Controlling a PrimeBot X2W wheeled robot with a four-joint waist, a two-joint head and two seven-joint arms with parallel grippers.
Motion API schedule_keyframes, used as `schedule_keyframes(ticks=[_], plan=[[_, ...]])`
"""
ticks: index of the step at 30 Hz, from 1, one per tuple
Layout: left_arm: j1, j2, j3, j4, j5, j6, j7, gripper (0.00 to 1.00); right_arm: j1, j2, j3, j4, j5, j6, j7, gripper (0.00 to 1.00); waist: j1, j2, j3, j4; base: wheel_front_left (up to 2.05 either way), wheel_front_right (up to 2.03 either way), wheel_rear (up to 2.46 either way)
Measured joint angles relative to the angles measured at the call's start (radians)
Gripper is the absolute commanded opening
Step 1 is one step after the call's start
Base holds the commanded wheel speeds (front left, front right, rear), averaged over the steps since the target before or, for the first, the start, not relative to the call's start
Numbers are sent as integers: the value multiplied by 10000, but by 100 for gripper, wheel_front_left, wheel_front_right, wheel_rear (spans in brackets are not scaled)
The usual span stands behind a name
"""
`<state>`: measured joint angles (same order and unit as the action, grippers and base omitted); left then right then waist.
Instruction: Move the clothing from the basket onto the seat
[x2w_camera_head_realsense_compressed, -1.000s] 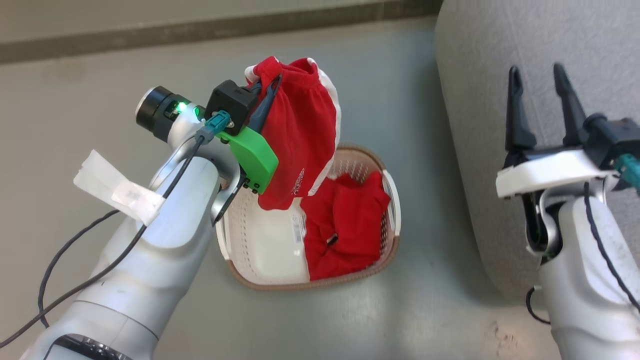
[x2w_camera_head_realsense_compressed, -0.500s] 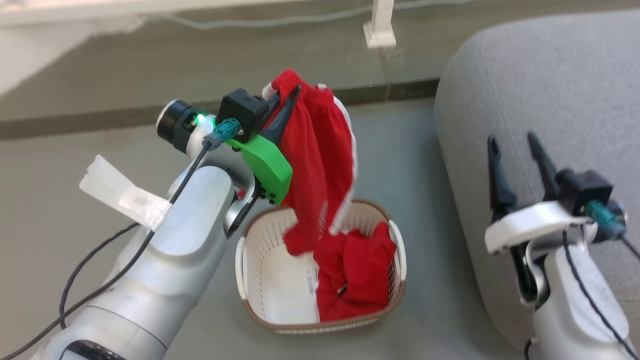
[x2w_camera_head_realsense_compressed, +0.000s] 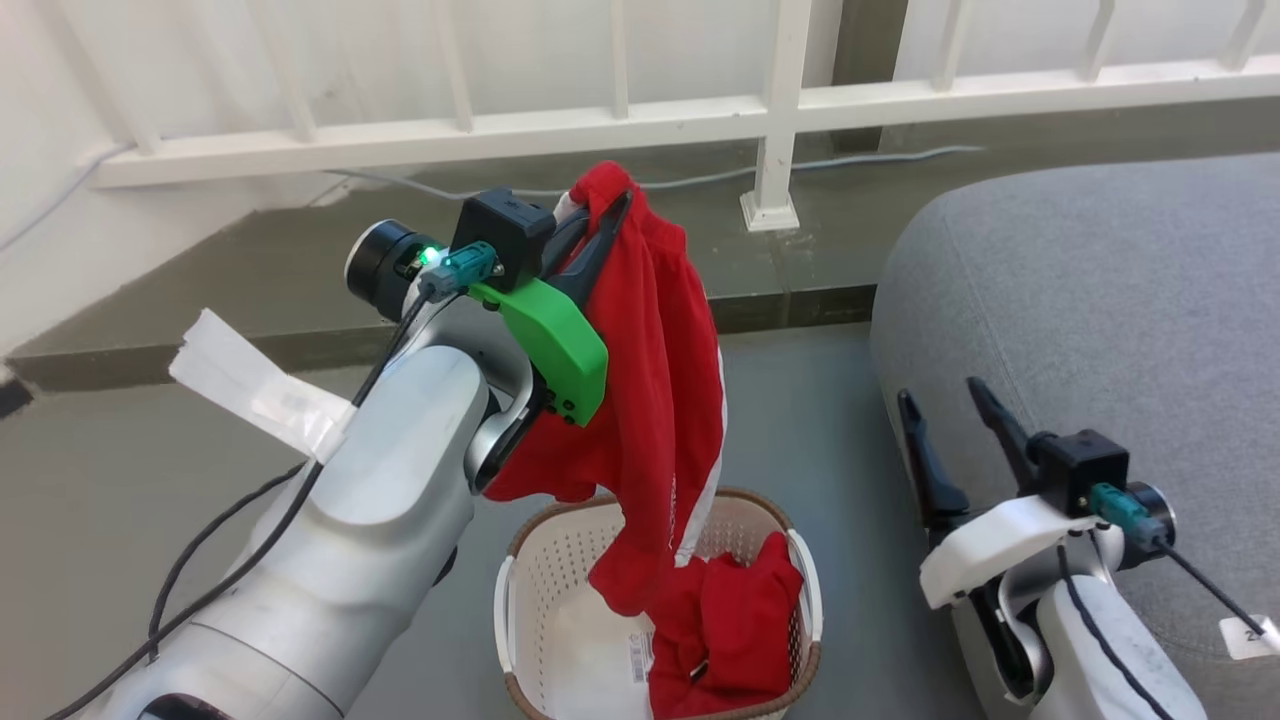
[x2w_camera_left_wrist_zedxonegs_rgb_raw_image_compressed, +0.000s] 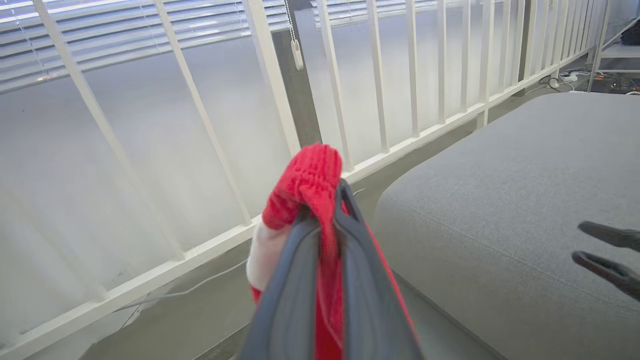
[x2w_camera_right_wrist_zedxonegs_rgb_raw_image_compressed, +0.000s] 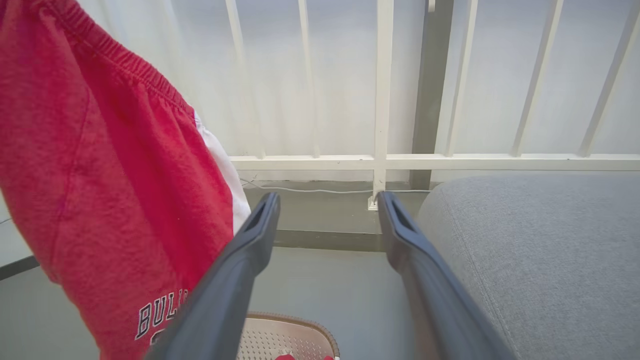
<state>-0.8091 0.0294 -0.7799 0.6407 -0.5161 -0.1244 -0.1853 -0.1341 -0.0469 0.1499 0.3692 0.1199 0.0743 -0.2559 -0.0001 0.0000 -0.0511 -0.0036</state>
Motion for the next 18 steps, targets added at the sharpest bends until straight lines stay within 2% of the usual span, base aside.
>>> schedule_keyframes(ticks=[7,18], plan=[[58,-4,-249,-364,-334,27,213,0,2,-10,949,127,144,211,2,100,0,0,-292,72,0,0,0],[105,-2,-629,-849,-458,368,560,0,-174,-42,3415,380,399,401,2,100,0,0,-196,90,0,0,0]])
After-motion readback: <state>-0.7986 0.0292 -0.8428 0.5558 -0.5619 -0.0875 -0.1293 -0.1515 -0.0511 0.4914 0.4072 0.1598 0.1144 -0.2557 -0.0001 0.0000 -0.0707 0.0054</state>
